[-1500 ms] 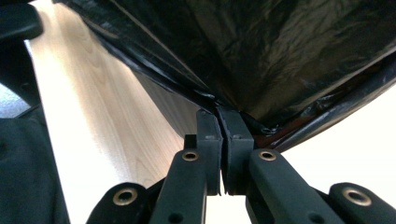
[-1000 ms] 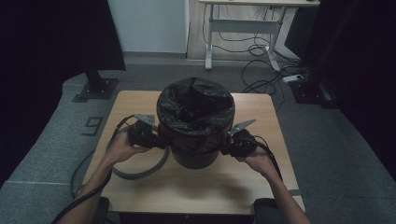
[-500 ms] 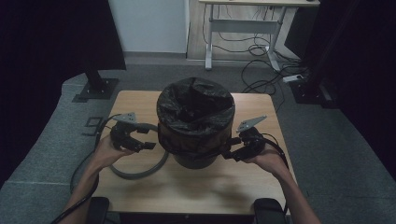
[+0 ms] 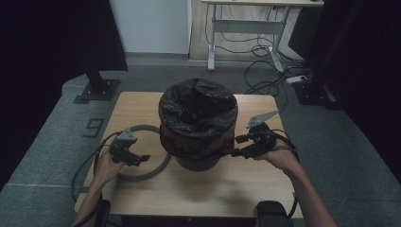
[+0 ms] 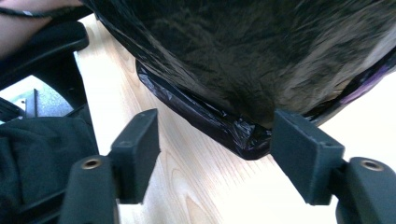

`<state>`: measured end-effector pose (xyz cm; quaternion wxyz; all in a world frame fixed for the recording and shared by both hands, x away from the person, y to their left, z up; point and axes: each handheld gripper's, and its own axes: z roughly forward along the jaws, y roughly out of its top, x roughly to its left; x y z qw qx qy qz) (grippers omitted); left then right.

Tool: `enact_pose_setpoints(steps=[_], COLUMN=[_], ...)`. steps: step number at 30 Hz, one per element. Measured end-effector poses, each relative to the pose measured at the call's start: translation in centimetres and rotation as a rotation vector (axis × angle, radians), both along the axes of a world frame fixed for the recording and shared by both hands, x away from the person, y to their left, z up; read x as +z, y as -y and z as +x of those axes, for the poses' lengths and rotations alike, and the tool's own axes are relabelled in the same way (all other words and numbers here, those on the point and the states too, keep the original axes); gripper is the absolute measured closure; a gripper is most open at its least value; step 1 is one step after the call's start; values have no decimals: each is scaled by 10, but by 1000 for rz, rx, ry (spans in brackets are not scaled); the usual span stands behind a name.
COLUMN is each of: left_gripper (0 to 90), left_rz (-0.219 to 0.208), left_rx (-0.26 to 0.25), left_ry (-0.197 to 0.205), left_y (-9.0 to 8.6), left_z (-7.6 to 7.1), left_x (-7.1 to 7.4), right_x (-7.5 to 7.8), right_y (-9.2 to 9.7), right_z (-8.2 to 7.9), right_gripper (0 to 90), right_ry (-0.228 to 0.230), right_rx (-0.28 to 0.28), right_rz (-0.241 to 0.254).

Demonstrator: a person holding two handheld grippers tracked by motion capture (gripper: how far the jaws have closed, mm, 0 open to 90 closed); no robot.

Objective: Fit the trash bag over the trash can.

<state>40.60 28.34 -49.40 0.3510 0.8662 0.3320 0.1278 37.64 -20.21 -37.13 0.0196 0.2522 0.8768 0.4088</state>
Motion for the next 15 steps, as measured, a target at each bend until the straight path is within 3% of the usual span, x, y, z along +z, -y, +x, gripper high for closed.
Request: enact_pose_setpoints(steps=[7, 15], left_gripper=[0, 0], left_rz=[-18, 11], left_rx=[79, 93], left_ry=[-3, -11], left_y=[-16, -19], left_z=[2, 4], left_x=[-27, -43], right_x=[22, 57], right_y=[9, 10], right_z=[5, 16], right_gripper=[436, 425], right_ry=[-8, 55], right_rx=[-42, -99], right_rz=[-12, -24])
